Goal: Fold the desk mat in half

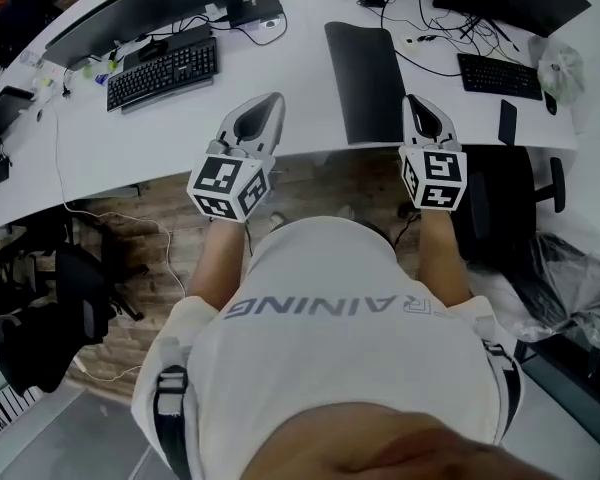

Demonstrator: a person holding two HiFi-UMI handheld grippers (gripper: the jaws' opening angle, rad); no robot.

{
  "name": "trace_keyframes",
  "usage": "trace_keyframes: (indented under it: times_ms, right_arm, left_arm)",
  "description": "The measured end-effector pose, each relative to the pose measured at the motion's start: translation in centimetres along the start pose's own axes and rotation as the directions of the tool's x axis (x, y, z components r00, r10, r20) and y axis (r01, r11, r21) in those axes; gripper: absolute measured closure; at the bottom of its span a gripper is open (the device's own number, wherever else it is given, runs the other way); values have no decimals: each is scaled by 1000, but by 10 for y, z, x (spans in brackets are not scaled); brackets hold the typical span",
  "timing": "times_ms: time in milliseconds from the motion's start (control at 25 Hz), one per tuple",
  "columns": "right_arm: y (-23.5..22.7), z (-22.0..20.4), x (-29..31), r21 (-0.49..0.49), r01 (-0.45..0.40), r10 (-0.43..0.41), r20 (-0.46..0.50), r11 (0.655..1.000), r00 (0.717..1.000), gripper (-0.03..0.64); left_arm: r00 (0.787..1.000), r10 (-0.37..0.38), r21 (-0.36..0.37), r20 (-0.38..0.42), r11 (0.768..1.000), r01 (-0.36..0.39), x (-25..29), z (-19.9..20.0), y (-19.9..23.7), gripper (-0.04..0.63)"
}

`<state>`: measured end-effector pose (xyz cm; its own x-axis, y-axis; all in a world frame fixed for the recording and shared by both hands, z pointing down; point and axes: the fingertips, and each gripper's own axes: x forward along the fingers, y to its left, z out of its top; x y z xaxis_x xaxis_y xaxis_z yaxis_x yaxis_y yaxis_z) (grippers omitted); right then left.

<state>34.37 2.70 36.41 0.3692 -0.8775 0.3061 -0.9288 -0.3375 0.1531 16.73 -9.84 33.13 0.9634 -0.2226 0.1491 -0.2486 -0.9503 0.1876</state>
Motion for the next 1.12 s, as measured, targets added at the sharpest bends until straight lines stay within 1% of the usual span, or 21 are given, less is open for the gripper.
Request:
trace_keyframes:
  times_ms: [160,240,320,760,1000,1120]
  right_arm:
    - [17,32,-6,12,-46,45,83,999,996,593]
    - [24,45,-7,13,-61,59,114,998,992,592]
    - [30,54,-7,7,-68,66,134,998,989,592]
    - [54,67,-4,-7,-120,120,156,993,980,594]
    - [58,65,-3,2,-127,125,149,992,981,594]
    - [55,62,-4,3,-125,123,141,992,982,594]
  left_arm:
    - [999,36,32,17,999,-36,-14,10,6,568]
    - [999,44,52,23,998,-45,-20,14,6,568]
    - [998,47,54,29,997,-49,-25,16,9,568]
    - [995,87,44,42,995,-89,-46,21,20,568]
    - [995,96,18,34,995,-96,-47,14,26,568]
    - [995,92,20,34,995,-93,-45,14,25,568]
